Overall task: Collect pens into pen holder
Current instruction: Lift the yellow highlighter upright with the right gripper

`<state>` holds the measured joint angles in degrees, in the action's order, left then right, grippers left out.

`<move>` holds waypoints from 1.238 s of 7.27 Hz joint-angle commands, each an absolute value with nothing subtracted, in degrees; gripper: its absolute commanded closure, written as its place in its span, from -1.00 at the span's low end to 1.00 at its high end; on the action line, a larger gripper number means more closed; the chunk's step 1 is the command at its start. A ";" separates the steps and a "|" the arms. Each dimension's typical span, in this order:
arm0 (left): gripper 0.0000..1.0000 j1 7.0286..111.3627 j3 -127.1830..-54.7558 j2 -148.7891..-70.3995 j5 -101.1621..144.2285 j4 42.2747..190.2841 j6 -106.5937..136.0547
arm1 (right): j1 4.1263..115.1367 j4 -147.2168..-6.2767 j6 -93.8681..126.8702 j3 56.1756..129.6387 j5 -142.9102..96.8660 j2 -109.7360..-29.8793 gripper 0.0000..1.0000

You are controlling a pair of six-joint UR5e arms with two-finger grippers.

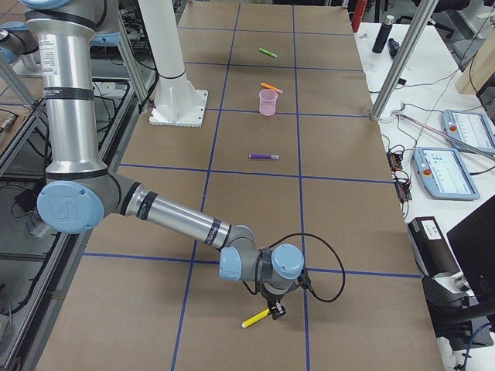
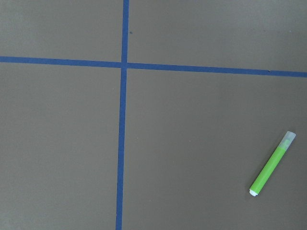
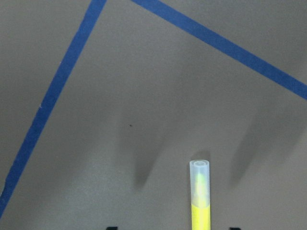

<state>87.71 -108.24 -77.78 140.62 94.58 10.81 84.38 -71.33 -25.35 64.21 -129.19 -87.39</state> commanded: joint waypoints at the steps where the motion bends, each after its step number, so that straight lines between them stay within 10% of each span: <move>1: -1.00 87.71 -108.37 -77.78 140.63 94.57 10.81 | 84.38 -71.45 -24.88 62.84 -129.11 -86.75 -0.52; 9: -1.00 87.71 -108.54 -77.70 140.63 94.66 10.81 | 84.38 -71.28 -24.78 56.60 -127.89 -83.93 -0.23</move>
